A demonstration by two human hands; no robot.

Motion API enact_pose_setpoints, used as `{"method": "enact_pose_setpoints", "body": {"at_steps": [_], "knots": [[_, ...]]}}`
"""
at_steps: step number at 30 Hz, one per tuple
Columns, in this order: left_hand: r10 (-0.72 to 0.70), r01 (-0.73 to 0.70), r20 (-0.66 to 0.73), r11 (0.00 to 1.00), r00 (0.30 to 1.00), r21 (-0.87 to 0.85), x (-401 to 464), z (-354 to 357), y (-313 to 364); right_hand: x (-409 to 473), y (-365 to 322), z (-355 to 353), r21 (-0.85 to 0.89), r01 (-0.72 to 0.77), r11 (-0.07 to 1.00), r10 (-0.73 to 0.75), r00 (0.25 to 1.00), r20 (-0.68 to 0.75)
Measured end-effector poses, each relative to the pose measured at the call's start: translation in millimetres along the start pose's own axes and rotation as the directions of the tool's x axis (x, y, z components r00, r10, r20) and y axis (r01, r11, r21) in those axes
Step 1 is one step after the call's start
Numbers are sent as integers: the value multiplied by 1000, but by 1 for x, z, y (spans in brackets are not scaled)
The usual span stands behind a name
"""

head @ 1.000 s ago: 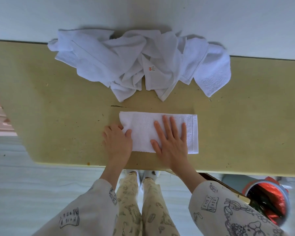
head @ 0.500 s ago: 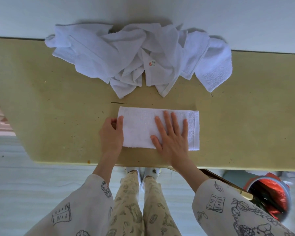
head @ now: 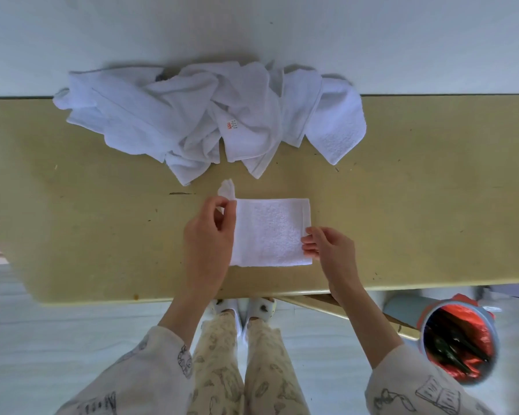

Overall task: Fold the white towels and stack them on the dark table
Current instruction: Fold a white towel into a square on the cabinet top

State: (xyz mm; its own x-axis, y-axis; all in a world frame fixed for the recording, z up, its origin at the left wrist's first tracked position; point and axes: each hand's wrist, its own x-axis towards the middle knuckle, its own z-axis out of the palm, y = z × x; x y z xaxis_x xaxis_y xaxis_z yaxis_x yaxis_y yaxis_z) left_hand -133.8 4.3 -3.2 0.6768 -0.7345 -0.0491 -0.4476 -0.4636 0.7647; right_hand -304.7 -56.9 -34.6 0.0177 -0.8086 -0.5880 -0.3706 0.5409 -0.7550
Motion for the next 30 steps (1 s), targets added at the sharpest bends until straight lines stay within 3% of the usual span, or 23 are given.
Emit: {"method": "enact_pose_setpoints", "body": {"at_steps": [4,16,19,22,26,30], "knots": [[86,-89,68,995,994,37,-9,40,12,7,1,-5,159,-159,974,148,986,78],[-34,-37,350,980,936,193,-22,99,17,17,3,-7,212,-208,955,181,974,137],[6,-48,434,995,901,85,-26,94,11,18,5,-6,132,-174,976,161,981,107],[123,-148,363,988,924,41,-32,82,-4,19,5,-1,-38,-93,995,95,994,60],[230,-269,227,950,946,159,-39,66,-27,20,-1,5,-259,10,966,1,999,42],[308,-388,287,875,907,290,-45,62,-39,23,2,7,-318,30,948,-30,1000,5]]}}
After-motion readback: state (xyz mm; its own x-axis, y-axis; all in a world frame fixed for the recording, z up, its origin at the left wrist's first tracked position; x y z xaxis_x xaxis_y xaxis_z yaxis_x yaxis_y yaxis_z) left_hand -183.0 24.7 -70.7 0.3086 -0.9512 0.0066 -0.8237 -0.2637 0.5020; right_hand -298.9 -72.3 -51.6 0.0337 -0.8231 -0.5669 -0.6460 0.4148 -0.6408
